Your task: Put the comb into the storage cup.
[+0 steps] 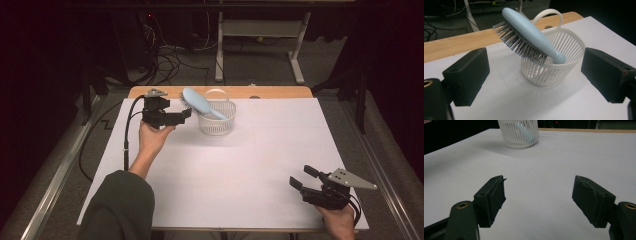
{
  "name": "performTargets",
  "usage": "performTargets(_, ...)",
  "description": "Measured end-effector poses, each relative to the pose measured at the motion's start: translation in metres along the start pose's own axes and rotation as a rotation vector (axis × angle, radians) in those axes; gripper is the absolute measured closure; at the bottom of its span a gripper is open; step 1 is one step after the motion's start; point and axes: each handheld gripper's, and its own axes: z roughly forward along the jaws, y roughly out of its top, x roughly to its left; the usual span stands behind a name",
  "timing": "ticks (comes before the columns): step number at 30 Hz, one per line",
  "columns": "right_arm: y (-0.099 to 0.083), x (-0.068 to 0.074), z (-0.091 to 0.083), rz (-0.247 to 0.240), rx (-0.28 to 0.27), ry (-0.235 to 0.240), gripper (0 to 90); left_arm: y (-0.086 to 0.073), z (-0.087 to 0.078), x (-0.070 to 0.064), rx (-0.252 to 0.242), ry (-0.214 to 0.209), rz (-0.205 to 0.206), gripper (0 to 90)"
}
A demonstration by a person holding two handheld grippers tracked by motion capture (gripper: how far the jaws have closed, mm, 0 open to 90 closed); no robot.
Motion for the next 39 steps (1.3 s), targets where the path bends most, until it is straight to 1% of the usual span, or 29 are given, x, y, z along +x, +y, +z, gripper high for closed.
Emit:
performTargets(9,0.0,0.0,0.0,0.001,0.001,-0.001,26.7,-0.006,-0.005,0.005,-0.006,0.002,-0.022,7.5)
performTargets(21,0.0,-0.001,0.0,0.007,-0.001,-0.002,26.6,-0.01,-0.015,0.006,-0.003,0.003,-0.011,7.5)
performTargets(28,0.0,-0.002,0.0,0.01,-0.002,-0.003,26.6,-0.012,-0.023,0.005,-0.027,-0.002,-0.014,7.5)
performTargets(33,0.0,-0.002,0.0,0.01,-0.002,-0.003,26.7,-0.015,-0.026,0.005,-0.026,-0.003,-0.012,7.5)
performTargets(39,0.0,-0.003,-0.001,0.012,-0.005,-0.004,26.7,-0.019,-0.032,0.005,-0.047,-0.029,-0.039,7.5)
